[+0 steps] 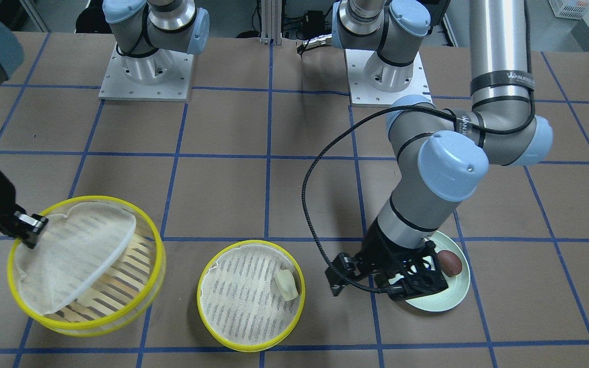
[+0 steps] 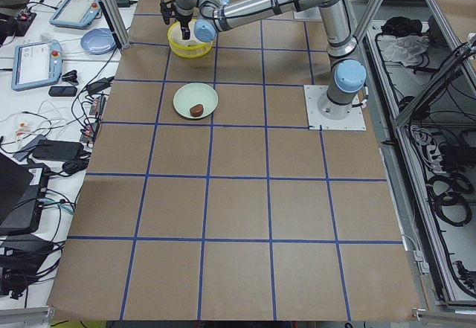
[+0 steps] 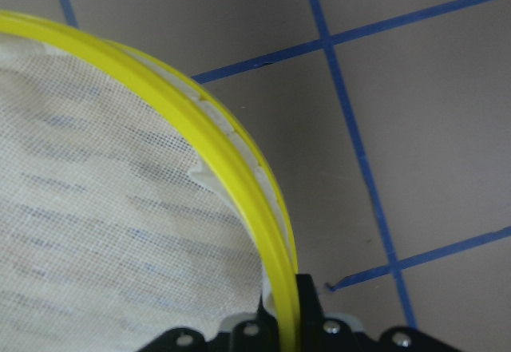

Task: Stack buns with steamer

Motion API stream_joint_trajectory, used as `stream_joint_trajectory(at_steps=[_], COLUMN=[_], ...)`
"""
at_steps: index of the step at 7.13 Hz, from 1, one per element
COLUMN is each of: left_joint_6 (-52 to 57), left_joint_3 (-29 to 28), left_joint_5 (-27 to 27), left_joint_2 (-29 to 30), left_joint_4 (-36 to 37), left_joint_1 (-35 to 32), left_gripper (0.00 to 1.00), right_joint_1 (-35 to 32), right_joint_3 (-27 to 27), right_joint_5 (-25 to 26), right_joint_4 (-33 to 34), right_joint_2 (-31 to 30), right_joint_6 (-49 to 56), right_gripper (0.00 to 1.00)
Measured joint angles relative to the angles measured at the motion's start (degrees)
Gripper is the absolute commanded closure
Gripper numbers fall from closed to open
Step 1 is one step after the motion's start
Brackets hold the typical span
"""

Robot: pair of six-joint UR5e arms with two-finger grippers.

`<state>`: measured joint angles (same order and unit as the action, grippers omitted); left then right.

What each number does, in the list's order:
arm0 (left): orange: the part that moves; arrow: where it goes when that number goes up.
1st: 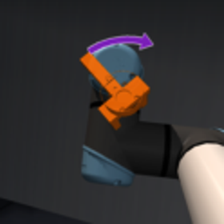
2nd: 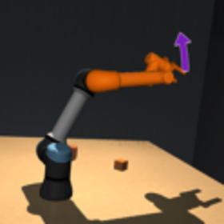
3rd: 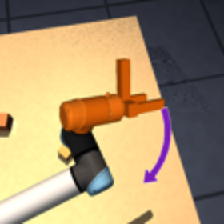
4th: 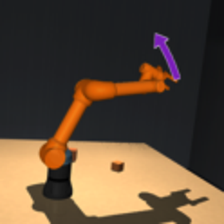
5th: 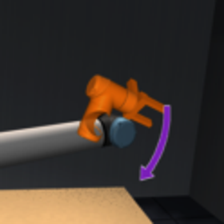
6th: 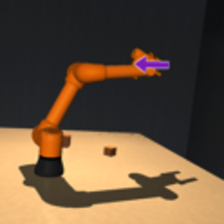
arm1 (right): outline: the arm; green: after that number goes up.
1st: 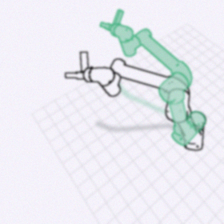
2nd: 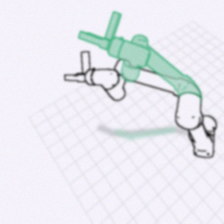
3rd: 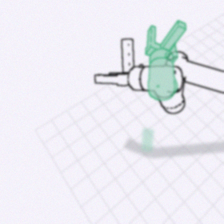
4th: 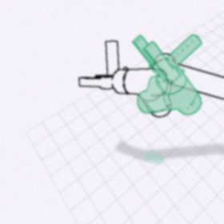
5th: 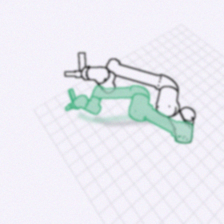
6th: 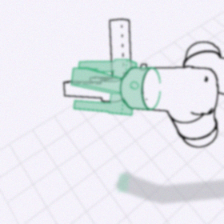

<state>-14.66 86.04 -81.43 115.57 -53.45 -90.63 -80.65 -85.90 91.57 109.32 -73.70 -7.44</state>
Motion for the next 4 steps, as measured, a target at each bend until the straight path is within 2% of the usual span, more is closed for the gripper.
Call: stream_joint_trajectory(at_steps=[2, 3, 4], left_joint_6=[12.03, 16.2, 15.86], left_joint_3=[1.24, 2.79, 4.95], left_joint_5=[-7.12, -8.14, -8.47], left_joint_2=[-0.87, -0.71, -0.3], left_joint_4=[-4.24, -5.03, -5.11], left_joint_1=[6.46, 9.16, 10.81], left_gripper=[0.0, 0.0, 0.0], right_joint_1=[-9.07, -12.79, -15.42], right_joint_3=[-0.32, -0.37, -0.39], right_joint_5=[-0.2, -0.25, -0.77], right_joint_4=[0.96, 1.96, 3.47], right_joint_2=[1.09, 2.45, 3.75], right_joint_6=[-13.87, -19.47, -23.65], right_gripper=[1.0, 1.0, 1.0])
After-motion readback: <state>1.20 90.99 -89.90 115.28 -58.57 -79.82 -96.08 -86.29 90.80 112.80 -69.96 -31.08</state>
